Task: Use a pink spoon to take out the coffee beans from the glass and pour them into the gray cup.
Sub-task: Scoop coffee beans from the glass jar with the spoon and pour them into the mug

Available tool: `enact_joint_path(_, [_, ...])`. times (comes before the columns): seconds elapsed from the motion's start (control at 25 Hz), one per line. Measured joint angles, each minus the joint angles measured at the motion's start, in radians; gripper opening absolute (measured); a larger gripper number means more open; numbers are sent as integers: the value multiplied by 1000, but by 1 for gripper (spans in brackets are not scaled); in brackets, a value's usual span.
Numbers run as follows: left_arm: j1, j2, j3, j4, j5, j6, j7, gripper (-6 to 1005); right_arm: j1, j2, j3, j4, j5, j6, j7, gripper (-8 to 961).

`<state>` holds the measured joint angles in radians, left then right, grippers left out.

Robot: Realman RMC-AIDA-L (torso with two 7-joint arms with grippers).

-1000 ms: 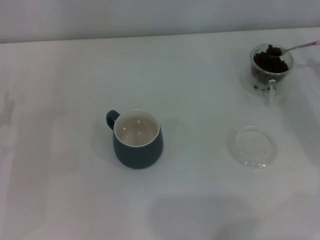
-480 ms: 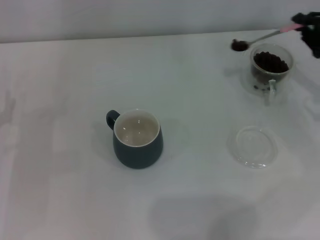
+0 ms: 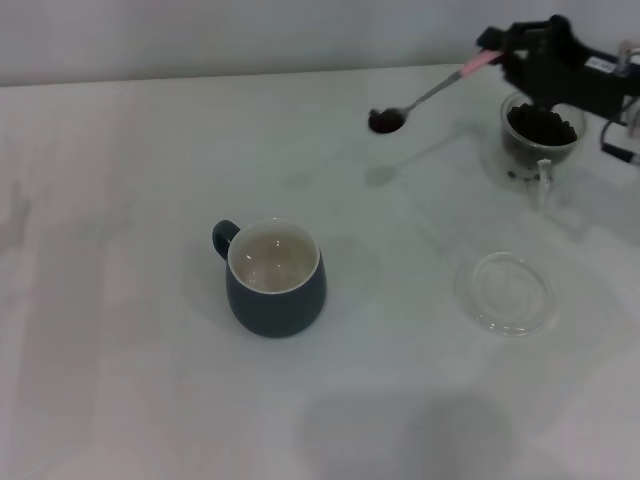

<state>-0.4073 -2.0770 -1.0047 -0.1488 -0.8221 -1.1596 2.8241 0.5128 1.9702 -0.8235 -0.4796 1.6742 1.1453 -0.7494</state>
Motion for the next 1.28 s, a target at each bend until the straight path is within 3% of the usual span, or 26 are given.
enact_joint_path(0.28, [0, 0, 0, 0, 4, 3, 0, 820, 17, 40, -79, -12, -4, 15, -4, 176])
enact_joint_path(0.52, [-5, 0, 4, 0, 5, 5, 0, 819, 40, 51, -194, -14, 0, 13, -9, 177])
enact_joint_path(0.96, [-8, 0, 6, 2, 6, 10, 0, 820, 62, 57, -396, -13, 171, 0, -145, 179])
enact_joint_path(1.28, [-11, 0, 5, 2, 6, 18, 0, 821, 67, 58, -447, -13, 185, -21, -269, 180])
